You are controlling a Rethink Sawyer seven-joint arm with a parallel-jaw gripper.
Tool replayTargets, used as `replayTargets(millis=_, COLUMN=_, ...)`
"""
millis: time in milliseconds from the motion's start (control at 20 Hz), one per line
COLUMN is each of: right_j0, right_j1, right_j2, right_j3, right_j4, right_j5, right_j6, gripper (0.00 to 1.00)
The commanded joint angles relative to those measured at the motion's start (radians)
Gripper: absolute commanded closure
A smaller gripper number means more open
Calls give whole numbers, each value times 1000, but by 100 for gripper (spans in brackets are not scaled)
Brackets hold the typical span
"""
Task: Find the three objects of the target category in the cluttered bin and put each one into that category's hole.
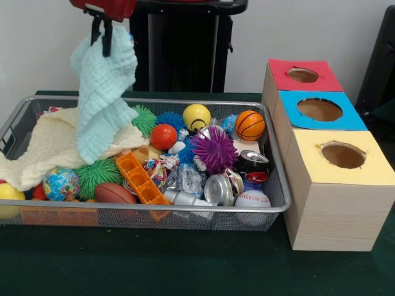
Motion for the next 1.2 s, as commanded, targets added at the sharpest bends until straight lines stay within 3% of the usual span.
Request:
replayTargets(millis=50, right_j0=-46, right_j1=14, right_j2=120, right_j3=-52, right_j4=-98, right_j5=55, right_j6=-73, gripper=100)
replayTargets(millis=650, right_j0=-90, right_j1=56, right_j2=180, right_j3=8, right_j4=-175, right_j5=-61, right_j6=-20, gripper=100)
replayTargets(millis=700, right_j0=-96, right_j1=55, right_j2=192, right_j3=10, right_j4=-187, right_j5=-54, right_j6=-16, gripper=0)
replayTargets(millis=1200, right_j0=-105, right_j1=11, right_j2=222, right_j3=46, right_j4=-165, right_j5=-31, right_j6=27, gripper=0)
